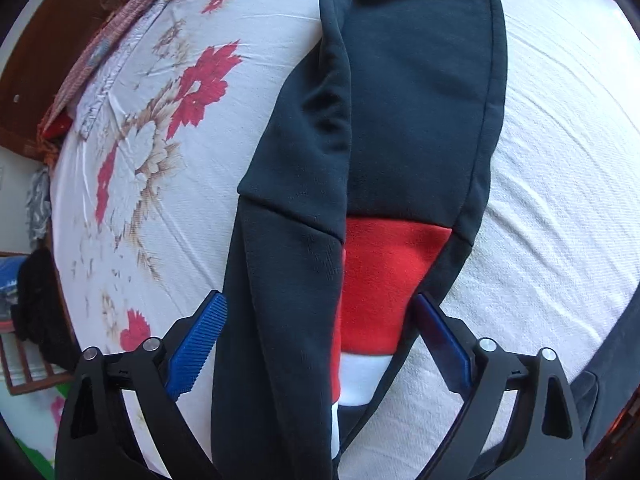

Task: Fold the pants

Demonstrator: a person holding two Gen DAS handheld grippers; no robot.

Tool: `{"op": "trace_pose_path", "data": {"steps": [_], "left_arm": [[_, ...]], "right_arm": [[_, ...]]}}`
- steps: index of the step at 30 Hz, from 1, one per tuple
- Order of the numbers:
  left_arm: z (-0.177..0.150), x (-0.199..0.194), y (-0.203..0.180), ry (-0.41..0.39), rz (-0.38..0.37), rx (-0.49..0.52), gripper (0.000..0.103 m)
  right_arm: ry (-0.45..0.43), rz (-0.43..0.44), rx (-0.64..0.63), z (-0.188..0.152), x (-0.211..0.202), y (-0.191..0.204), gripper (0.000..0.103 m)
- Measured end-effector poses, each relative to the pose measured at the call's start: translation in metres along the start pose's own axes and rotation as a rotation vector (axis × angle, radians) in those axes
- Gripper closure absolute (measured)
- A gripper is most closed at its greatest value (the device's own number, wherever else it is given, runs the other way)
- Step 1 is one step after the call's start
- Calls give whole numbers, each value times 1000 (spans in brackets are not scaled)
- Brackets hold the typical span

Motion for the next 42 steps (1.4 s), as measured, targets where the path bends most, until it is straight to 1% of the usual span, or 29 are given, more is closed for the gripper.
{"op": "trace_pose_path", "data": {"steps": [1,2,3,4,6,8,10,12,15,18,20,23,25,27,29,32,35,37,39,41,42], "left_arm": [[0,0,2,-2,10,-3,92],[1,0,7,-4,25,-8,92],[2,0,13,-6,37,-20,92],[5,-1,21,-14,55,-41,92],[9,-4,34,-37,97,-78,92],[14,-12,54,-80,149,-144,92],[16,-21,77,-126,205,-225,92],[15,-31,92,-160,254,-277,92],[8,-48,101,-195,309,-306,92],[-8,-60,100,-198,327,-326,92],[-23,-68,96,-188,336,-334,92],[-49,-77,88,-149,336,-368,91],[-67,-81,78,-107,340,-365,90],[-83,-78,66,-59,345,-337,90],[-93,-76,60,-15,352,-312,90],[-107,-72,55,55,380,-269,90],[-111,-75,62,84,435,-267,90],[-107,-83,70,71,483,-284,90],[-97,-89,75,46,545,-269,90],[-79,-91,73,7,568,-238,87],[-70,-91,70,-11,572,-220,83]], "right_arm": [[-7,29,-25,-1,-2,0,51],[-12,77,-42,0,-5,-1,82],[-22,120,-50,0,-11,-4,89],[-36,160,-62,1,-20,-4,92],[-64,225,-71,-1,-39,-6,94],[-85,304,-63,-5,-62,-12,94],[-101,390,-57,-16,-91,-22,94],[-111,464,-53,-32,-118,-35,94],[-127,543,-53,-71,-157,-62,94],[-128,584,-30,-121,-181,-98,94],[-104,581,-20,-158,-185,-122,94],[-63,552,18,-207,-175,-158,94],[-28,548,75,-228,-162,-181,94],[-22,512,94,-243,-152,-198,94],[-22,500,121,-251,-146,-211,94],[-40,483,126,-249,-149,-219,94],[-73,456,101,-243,-162,-227,95],[-96,436,93,-238,-169,-238,95],[-100,418,89,-238,-175,-246,95],[-89,376,13,-241,-174,-241,95],[-75,371,14,-244,-171,-242,95]]}}
Point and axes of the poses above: each gripper's, at about its wrist camera, not at the fingertips, and x roughly the way its jaws point, y to its left, z to its top, the point moved 1 cm from there along x, roughly the way its jaws point, and after that the axes turned 8 degrees about -y, right-handed, at the moved point
